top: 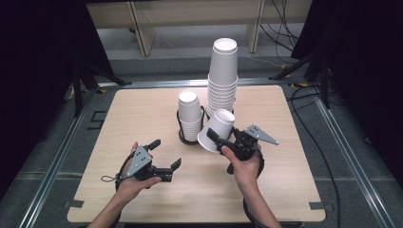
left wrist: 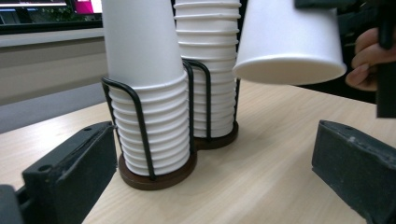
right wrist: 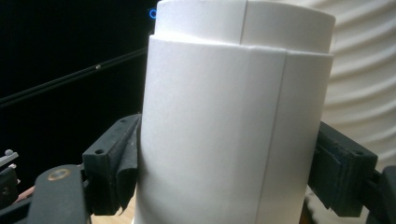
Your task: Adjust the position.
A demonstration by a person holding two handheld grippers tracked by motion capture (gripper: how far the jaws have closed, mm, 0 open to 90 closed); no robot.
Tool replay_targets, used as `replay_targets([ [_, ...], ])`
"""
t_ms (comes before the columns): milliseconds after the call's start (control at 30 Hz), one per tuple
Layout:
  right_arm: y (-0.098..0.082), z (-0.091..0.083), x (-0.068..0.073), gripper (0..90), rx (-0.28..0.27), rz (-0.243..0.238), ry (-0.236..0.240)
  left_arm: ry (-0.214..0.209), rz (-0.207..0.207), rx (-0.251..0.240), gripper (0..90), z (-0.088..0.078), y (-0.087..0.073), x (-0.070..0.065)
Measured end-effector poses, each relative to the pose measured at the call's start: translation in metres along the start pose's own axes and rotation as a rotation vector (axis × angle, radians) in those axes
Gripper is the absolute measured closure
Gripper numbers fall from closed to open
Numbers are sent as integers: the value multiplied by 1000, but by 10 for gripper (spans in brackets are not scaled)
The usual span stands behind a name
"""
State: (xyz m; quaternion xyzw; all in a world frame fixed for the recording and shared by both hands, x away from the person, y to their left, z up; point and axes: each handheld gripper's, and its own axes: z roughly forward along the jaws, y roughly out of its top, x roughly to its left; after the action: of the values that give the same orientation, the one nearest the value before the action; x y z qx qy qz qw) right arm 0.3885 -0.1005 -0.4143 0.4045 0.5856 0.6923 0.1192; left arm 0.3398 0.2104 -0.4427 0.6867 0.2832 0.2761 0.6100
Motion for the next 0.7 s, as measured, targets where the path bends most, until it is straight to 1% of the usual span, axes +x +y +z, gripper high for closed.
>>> replay_targets([
  [33,-3,1,1,202,11,17,11,-2,-1,2,0,0,0,-1],
  [67,-6,4,0,202,15,24,19,3,-7,21,0,-2,0,-3],
  [100,-9,5,-1,202,19,34,22,1,-2,22,0,-2,0,-3],
  [133,-10,7,-2,202,24,34,16,0,-1,22,0,-1,0,-3],
  [167,-12,8,-2,202,30,47,14,2,-2,18,0,1,0,-2],
  [233,-15,9,-6,202,21,39,14,-1,-6,25,0,4,-1,-3],
  [267,-16,9,-7,202,21,55,2,-3,-5,26,0,5,-1,-4],
  [300,-17,8,-8,202,19,53,2,-7,-10,26,0,7,-2,-5],
  [333,-18,8,-8,202,20,70,3,-12,-8,26,0,8,-2,-6],
  [367,-19,7,-10,202,15,64,2,-19,-7,32,0,11,-2,-7],
  [400,-21,6,-10,202,13,81,-2,-24,-14,39,0,12,-3,-9],
  [500,-24,3,-10,202,9,108,-12,-53,-2,51,0,20,-3,-16],
  [533,-25,2,-10,203,4,124,-15,-61,-1,52,0,22,-3,-17],
  [567,-26,2,-11,202,-1,127,-17,-72,-5,50,0,24,-3,-19],
  [600,-27,0,-11,202,-9,151,-26,-76,-5,50,0,26,-3,-20],
  [633,-27,0,-11,202,-16,160,-24,-85,-3,47,0,28,-2,-22],
  [667,-29,-2,-12,202,-20,173,-35,-94,-5,47,0,29,-2,-23],
  [700,-30,-3,-12,202,-22,177,-36,-106,-7,35,0,32,-2,-25],
])
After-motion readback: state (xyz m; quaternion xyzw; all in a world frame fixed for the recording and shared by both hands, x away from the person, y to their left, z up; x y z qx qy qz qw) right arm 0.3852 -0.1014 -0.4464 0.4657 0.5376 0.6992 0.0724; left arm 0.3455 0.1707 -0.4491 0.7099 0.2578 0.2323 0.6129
